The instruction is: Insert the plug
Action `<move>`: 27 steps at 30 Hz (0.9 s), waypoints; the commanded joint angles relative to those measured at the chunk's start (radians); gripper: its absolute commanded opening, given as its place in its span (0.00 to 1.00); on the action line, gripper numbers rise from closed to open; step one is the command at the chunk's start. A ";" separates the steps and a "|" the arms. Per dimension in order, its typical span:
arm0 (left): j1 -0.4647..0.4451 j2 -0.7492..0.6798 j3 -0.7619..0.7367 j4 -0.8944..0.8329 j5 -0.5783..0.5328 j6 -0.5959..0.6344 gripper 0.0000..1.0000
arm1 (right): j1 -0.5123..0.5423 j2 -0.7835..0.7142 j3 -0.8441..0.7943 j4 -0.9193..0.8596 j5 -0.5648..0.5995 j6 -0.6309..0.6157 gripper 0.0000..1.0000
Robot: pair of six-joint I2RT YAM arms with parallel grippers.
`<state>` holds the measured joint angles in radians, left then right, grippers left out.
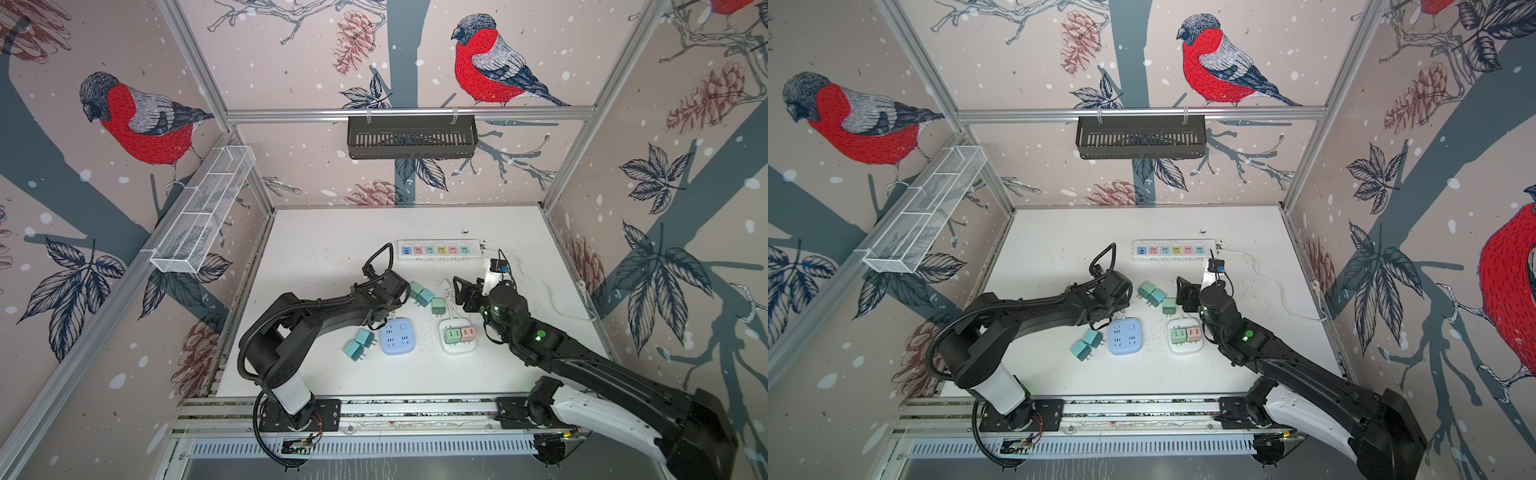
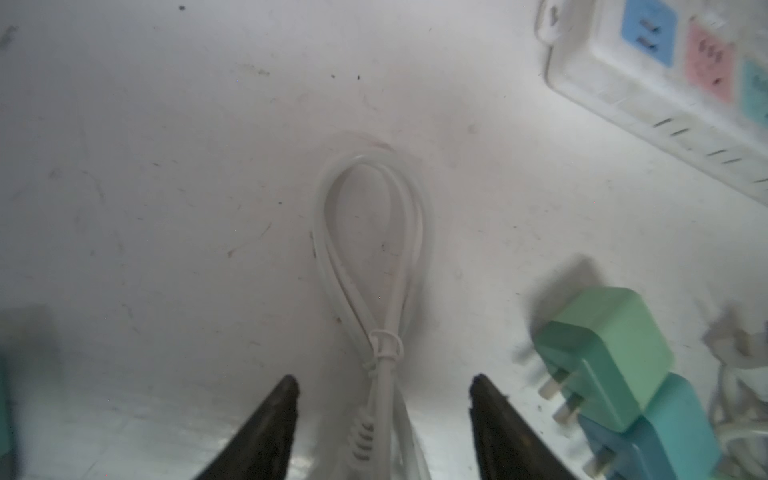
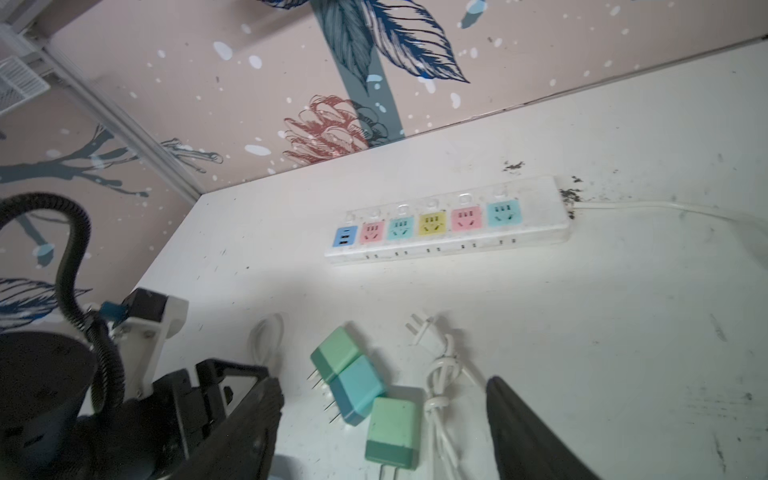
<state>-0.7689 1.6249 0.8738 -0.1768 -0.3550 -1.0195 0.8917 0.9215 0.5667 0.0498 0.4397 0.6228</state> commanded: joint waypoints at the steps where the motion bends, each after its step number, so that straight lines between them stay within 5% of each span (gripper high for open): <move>1: -0.001 -0.092 -0.007 0.001 0.024 0.086 0.74 | 0.146 0.035 0.048 -0.143 0.164 0.081 0.74; 12: 0.008 -0.478 -0.219 -0.048 -0.293 0.364 0.85 | 0.548 0.365 0.129 -0.261 0.277 0.402 0.51; 17: 0.011 -0.496 -0.305 -0.098 -0.504 0.291 0.85 | 0.576 0.501 0.122 -0.226 0.242 0.482 0.50; 27: 0.006 -0.494 -0.288 -0.105 -0.458 0.308 0.83 | 0.578 0.662 0.159 -0.287 0.231 0.610 0.45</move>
<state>-0.7574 1.1622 0.5930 -0.2745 -0.7815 -0.6994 1.4677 1.5803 0.7315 -0.1967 0.6529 1.1599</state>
